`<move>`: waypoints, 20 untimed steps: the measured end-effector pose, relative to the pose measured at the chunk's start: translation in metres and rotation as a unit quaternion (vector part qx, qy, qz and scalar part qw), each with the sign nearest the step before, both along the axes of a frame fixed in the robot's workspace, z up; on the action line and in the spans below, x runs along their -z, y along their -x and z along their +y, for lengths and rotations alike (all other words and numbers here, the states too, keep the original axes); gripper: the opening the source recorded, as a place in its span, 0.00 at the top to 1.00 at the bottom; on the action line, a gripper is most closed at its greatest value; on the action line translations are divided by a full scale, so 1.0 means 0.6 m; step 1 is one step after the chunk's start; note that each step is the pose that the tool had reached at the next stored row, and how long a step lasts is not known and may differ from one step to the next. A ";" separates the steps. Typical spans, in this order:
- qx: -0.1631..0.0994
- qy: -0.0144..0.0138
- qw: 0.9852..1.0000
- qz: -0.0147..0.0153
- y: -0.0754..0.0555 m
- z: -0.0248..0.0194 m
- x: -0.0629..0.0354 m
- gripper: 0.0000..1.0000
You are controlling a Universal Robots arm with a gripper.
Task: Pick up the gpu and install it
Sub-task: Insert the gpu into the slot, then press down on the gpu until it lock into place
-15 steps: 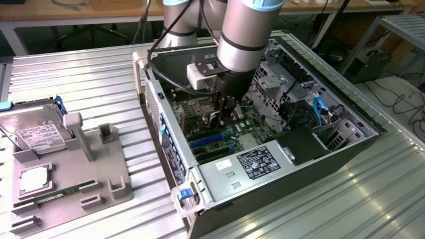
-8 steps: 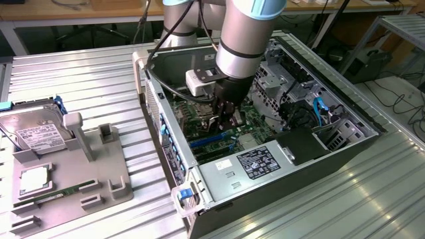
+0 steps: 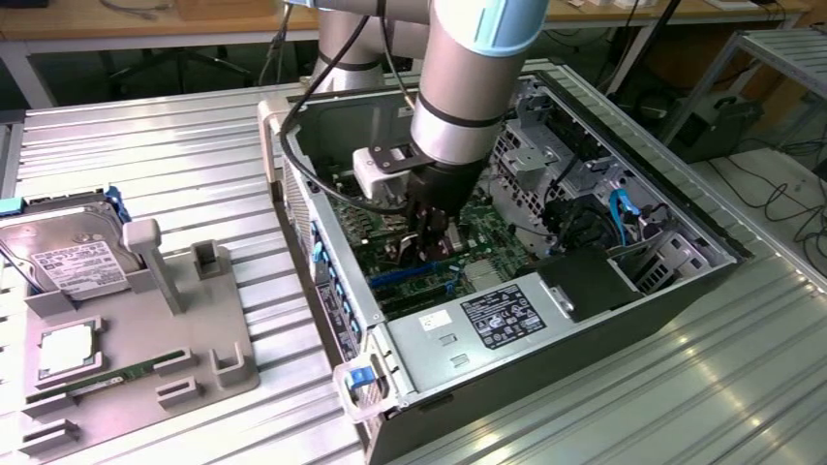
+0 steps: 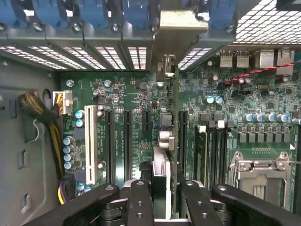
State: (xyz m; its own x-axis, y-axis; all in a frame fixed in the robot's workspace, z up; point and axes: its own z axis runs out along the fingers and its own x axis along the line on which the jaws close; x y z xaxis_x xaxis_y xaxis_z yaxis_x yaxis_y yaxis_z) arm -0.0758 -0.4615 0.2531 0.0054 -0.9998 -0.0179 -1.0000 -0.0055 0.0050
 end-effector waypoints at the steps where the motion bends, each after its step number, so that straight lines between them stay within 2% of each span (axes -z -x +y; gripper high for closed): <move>1: 0.000 0.000 1.000 0.000 0.001 0.0000 0.003 0.72; 7: 0.000 0.000 1.000 0.000 0.003 0.0000 0.021 0.72; 20: 0.000 0.000 1.000 0.000 0.005 0.0002 0.022 0.72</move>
